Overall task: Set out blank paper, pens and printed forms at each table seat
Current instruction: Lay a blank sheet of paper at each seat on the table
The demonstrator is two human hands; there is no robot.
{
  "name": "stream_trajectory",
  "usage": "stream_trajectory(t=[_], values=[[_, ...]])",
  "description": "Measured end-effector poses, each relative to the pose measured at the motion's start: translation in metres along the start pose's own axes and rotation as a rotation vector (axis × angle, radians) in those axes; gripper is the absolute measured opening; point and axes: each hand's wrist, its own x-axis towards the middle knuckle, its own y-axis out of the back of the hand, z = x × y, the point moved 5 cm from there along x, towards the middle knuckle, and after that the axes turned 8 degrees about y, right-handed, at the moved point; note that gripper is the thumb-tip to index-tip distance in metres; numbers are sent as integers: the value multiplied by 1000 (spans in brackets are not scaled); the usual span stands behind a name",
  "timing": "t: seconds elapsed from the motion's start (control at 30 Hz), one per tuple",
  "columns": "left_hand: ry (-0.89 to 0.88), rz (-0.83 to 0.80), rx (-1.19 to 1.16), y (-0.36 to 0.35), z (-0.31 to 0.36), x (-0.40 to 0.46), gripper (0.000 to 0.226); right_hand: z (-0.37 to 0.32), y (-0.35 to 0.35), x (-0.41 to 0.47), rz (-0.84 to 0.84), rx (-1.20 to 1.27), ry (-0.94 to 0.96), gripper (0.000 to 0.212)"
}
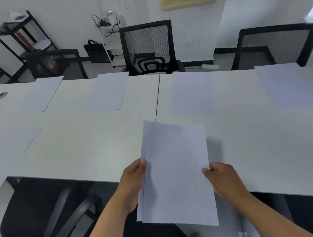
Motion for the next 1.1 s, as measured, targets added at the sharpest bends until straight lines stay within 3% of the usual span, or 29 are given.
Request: stream_trajectory(t=[0.3, 0.87, 1.1], values=[[-15, 20, -62, 11, 8, 4, 40, 9, 4, 15, 14, -13, -26, 47], [-107, 42, -168, 54, 54, -9, 35, 25, 34, 33, 134, -329, -125, 39], [-118, 15, -197, 57, 60, -15, 35, 9, 14, 42, 55, -305, -80, 37]])
